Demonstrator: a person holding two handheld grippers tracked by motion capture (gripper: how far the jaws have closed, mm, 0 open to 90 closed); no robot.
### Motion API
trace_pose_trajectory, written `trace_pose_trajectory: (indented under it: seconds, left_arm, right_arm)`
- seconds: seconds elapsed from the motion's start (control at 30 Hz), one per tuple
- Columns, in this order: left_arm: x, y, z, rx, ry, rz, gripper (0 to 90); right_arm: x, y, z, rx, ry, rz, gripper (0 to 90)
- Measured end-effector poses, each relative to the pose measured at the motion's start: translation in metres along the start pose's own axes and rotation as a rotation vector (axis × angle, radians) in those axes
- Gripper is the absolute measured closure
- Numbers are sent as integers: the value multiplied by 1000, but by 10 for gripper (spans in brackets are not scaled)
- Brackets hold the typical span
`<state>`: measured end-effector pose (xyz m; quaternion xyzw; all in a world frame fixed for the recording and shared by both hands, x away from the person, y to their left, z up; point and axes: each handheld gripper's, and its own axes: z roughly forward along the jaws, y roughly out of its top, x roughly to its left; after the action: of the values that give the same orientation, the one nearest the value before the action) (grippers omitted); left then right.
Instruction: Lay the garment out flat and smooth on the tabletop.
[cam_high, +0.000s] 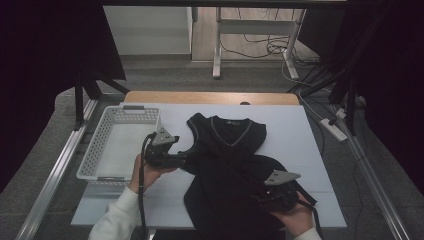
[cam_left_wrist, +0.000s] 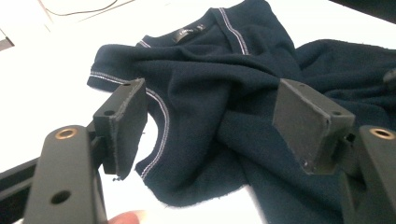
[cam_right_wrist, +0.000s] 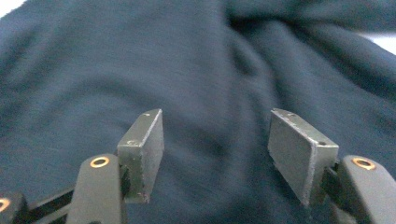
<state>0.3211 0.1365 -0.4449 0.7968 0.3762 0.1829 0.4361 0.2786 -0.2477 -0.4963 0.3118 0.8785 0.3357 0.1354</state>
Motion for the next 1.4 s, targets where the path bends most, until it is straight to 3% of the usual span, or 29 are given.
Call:
trace_pose_trajectory:
  seconds: [0.13, 0.2, 0.3, 0.63, 0.77, 0.83, 0.93, 1.0, 1.1, 1.4]
  left_arm:
    - [0, 0, 0, -2, 1, -2, 270]
    - [0, 0, 0, -1, 2, -4, 270]
    - [0, 0, 1, 3, 2, -1, 270]
    - [-2, 0, 4, 7, -5, -5, 269]
    - [-2, 0, 4, 9, -5, -3, 268]
    - [-2, 0, 5, 9, -6, -3, 268]
    - [-2, 0, 5, 11, -4, -2, 268]
    - [-2, 0, 4, 9, -2, 0, 268]
    - [-2, 1, 2, 3, -1, -1, 268]
    - [0, 1, 0, -3, -1, -3, 268]
  right_arm:
    - [-27, -3, -14, -39, -58, 70, 370]
    - [-32, -4, -15, -43, -69, 82, 371]
    - [-54, -4, -16, -40, -105, 127, 374]
    - [-91, 21, 23, 21, -119, 126, 381]
    - [-100, 22, 37, 51, -118, 137, 436]
    - [-102, 19, 40, 84, -122, 131, 507]
    - [-103, 17, 36, 81, -88, 151, 743]
    - [-101, 15, 34, 85, -75, 143, 825]
    - [-94, 12, 30, 88, -94, 105, 838]
    - [-79, -8, 8, 86, -93, 97, 844]
